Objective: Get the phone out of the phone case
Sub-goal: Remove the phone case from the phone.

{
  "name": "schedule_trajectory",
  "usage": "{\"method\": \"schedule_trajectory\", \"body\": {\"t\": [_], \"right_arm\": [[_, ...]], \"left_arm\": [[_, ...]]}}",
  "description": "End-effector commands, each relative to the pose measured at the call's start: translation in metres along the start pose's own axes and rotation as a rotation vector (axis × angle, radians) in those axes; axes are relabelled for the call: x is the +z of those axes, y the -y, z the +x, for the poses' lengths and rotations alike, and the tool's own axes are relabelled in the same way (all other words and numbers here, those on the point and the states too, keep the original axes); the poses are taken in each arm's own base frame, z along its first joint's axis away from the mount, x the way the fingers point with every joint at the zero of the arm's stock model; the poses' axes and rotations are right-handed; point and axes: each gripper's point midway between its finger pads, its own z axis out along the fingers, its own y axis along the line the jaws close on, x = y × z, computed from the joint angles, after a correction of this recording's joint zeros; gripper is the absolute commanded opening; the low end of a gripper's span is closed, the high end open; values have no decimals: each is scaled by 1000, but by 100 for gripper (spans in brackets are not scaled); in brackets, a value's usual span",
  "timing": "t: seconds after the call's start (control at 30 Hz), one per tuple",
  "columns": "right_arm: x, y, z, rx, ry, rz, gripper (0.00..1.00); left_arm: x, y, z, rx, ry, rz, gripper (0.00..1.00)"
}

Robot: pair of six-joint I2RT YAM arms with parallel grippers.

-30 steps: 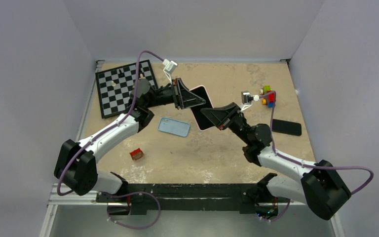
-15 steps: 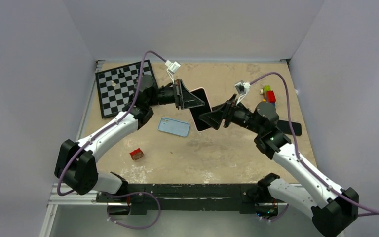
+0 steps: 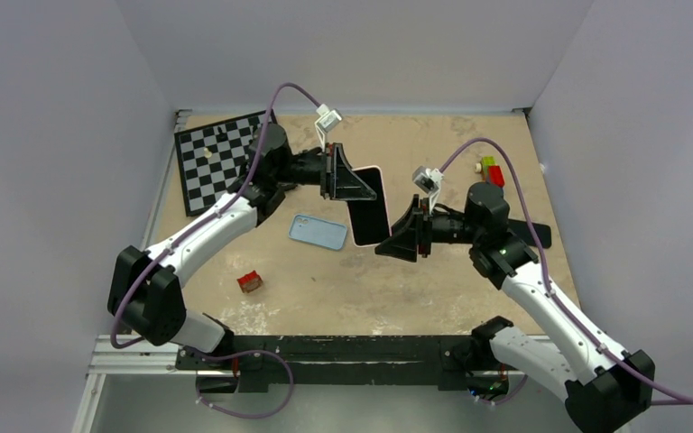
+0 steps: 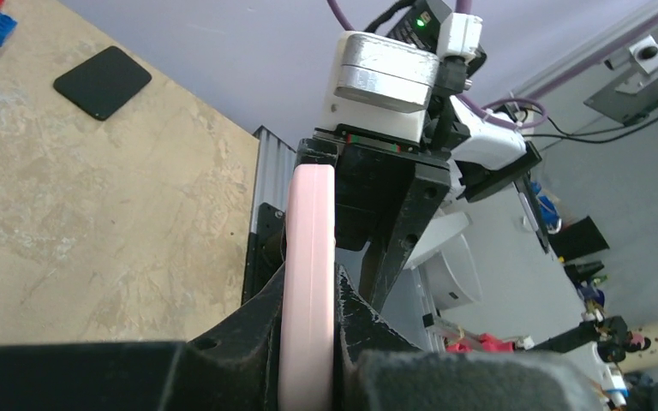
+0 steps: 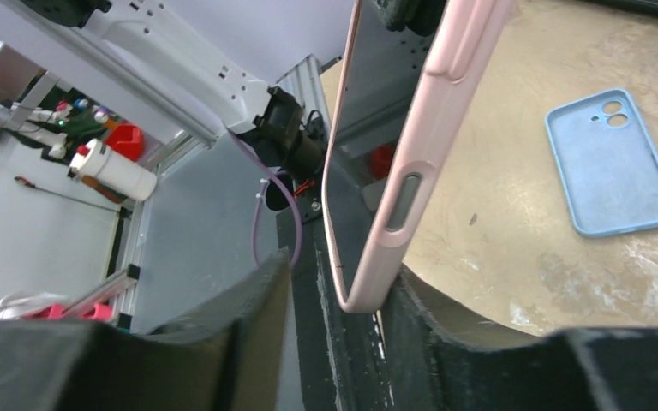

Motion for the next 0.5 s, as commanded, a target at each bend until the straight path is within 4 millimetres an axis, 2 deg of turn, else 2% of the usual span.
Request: {"method": "schedule_trajectory", "body": {"t": [0.0, 0.1, 0.37, 0.47], "right_arm": [[-6, -28, -7, -124, 2, -128, 39], [-7, -31, -9, -144, 16, -136, 32], [-7, -33, -12, -196, 20, -144, 28], [-6, -33, -14, -221, 19, -164, 19]], "left_arm": [[-5, 39, -18, 193, -7, 106, 0], [-6, 46, -16, 216, -20, 136, 0], [-7, 52, -14, 231, -35, 174, 0], [-7, 54, -15, 220, -33, 186, 0]]}}
